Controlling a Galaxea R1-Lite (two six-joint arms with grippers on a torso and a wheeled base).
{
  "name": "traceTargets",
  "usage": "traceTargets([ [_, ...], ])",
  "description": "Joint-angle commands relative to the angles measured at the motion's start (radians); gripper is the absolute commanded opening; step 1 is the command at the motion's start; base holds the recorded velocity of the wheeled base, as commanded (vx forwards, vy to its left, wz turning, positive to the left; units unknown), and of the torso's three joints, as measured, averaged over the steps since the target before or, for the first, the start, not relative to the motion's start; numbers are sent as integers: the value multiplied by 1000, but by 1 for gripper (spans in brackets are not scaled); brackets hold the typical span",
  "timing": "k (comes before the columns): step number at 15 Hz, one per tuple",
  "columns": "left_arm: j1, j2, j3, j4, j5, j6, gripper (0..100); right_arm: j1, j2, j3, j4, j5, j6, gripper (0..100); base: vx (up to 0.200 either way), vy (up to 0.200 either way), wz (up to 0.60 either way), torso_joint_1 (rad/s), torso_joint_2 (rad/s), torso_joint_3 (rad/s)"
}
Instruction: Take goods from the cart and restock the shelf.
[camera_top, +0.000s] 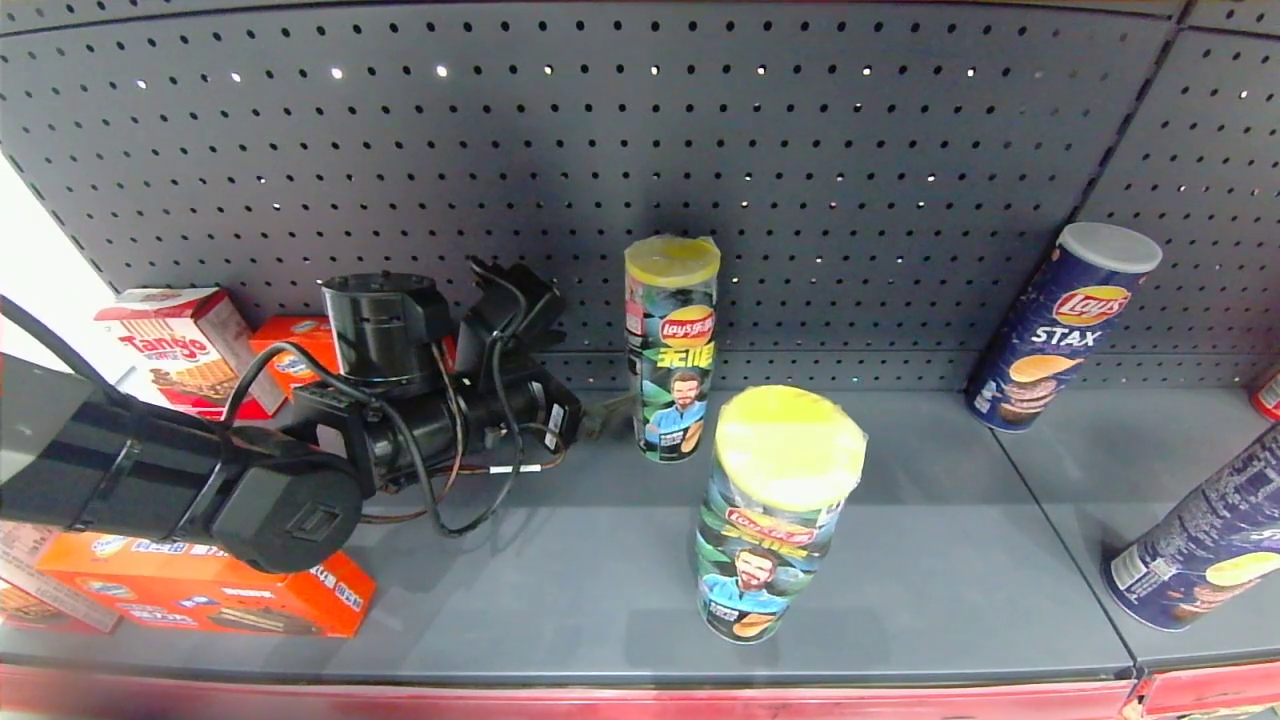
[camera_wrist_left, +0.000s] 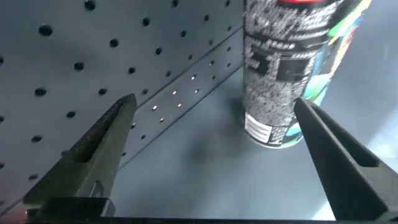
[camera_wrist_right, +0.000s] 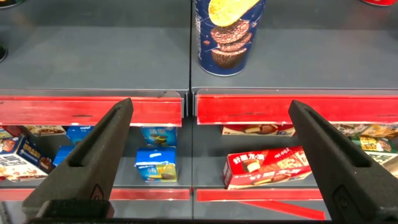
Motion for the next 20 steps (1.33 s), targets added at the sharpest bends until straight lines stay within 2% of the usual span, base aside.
traceTargets([
  [1, 1, 3, -5, -1, 18, -1, 100, 0, 2, 0, 0, 0, 0, 100, 0, 0, 0, 0, 0, 0],
  [11, -1, 25, -31, -2, 91, -1, 100, 0, 2, 0, 0, 0, 0, 100, 0, 0, 0, 0, 0, 0],
  [13, -1, 18, -16, -5, 151, 5, 100, 0, 2, 0, -2, 0, 0, 100, 0, 0, 0, 0, 0, 0],
  [15, -2, 15, -8, -24, 167, 11, 100, 0, 2, 0, 0, 0, 0, 100, 0, 0, 0, 0, 0, 0],
  [17, -7, 20, -10, -39, 226, 45, 100, 0, 2, 0, 0, 0, 0, 100, 0, 0, 0, 0, 0, 0],
  [19, -12, 26, -10, -53, 237, 76, 100, 0, 2, 0, 0, 2, 0, 100, 0, 0, 0, 0, 0, 0],
  [20, -15, 34, -17, -53, 248, 79, 100, 0, 2, 0, 0, 0, 0, 100, 0, 0, 0, 0, 0, 0],
])
